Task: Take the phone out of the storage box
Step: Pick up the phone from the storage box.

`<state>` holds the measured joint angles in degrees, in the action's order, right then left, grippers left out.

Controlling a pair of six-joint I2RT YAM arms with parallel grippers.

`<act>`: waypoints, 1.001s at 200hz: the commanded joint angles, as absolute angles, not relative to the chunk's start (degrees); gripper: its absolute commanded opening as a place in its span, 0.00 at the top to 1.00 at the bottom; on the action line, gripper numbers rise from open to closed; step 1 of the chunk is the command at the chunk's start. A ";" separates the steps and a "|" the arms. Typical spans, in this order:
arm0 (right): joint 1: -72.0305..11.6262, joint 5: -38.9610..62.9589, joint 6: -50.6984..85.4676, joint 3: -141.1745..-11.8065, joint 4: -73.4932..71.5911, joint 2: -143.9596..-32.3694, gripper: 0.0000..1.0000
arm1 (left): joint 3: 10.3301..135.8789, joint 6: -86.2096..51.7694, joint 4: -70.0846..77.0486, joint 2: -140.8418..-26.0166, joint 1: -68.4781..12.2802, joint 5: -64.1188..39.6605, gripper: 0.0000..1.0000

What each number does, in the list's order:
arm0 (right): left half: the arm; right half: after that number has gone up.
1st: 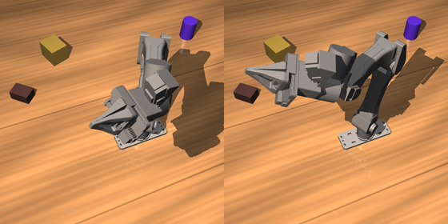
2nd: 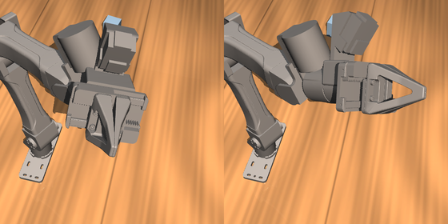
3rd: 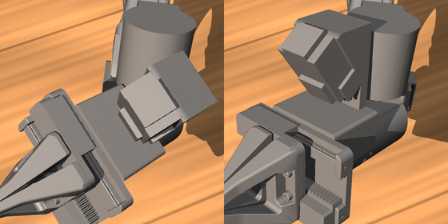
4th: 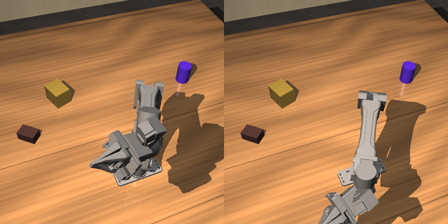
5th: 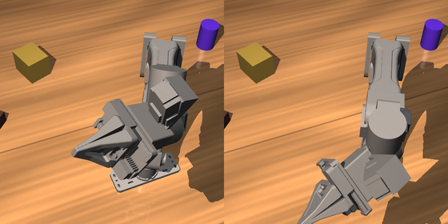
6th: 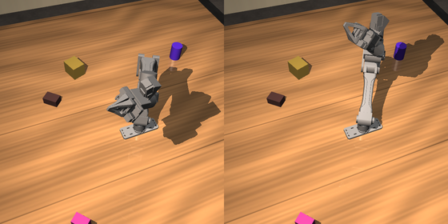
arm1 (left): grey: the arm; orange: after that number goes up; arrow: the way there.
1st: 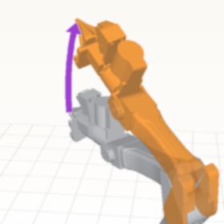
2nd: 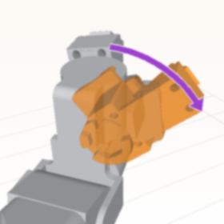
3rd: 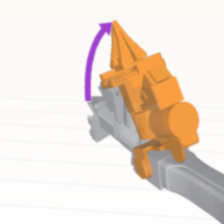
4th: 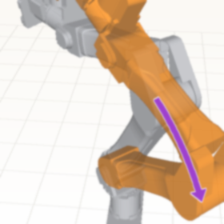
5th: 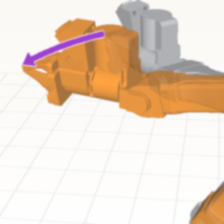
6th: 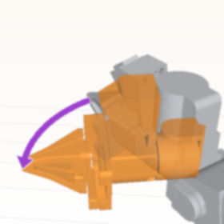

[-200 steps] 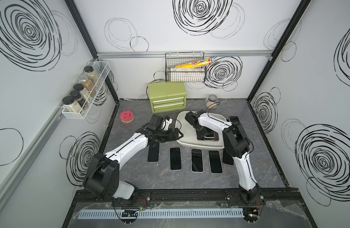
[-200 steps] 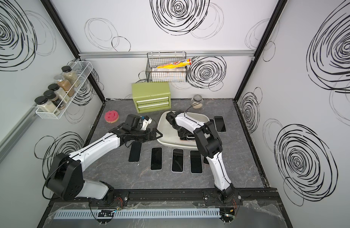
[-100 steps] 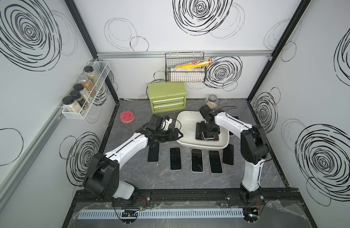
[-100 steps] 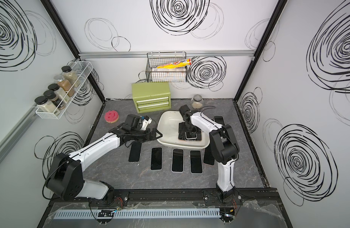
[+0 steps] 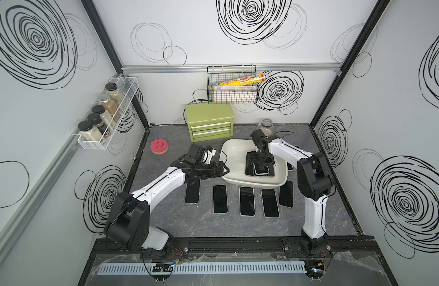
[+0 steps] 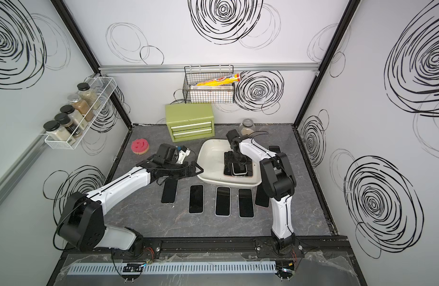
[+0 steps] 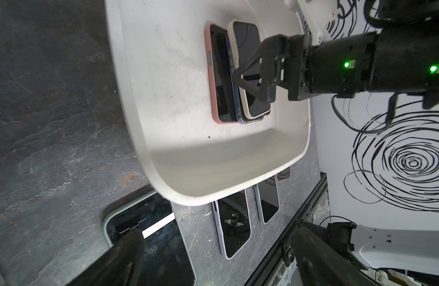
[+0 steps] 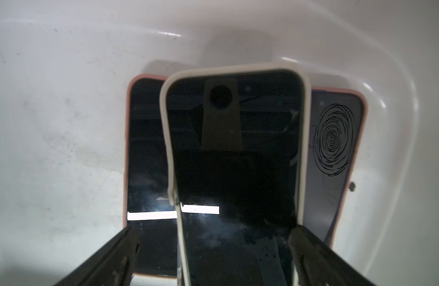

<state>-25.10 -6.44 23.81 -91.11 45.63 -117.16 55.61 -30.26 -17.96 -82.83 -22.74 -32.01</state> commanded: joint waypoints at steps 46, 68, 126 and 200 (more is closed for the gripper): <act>-24.44 -9.81 18.69 -91.36 47.55 -115.99 0.00 | 55.91 -31.40 -16.35 -83.29 -22.32 -31.56 0.01; -24.39 -9.29 18.02 -90.78 46.48 -116.88 0.00 | 56.79 -31.30 -16.53 -83.92 -22.46 -31.33 0.01; -23.38 -9.05 16.62 -90.79 45.74 -119.59 0.00 | 56.95 -31.66 -16.32 -84.55 -22.72 -30.94 0.01; -22.60 -8.65 16.00 -90.71 44.89 -121.21 0.11 | 57.66 -31.93 -16.00 -85.64 -22.77 -30.50 0.01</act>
<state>-23.40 -7.42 16.71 -91.09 44.14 -119.83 55.77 -31.57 -17.87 -85.01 -22.76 -31.05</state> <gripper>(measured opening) 0.918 0.991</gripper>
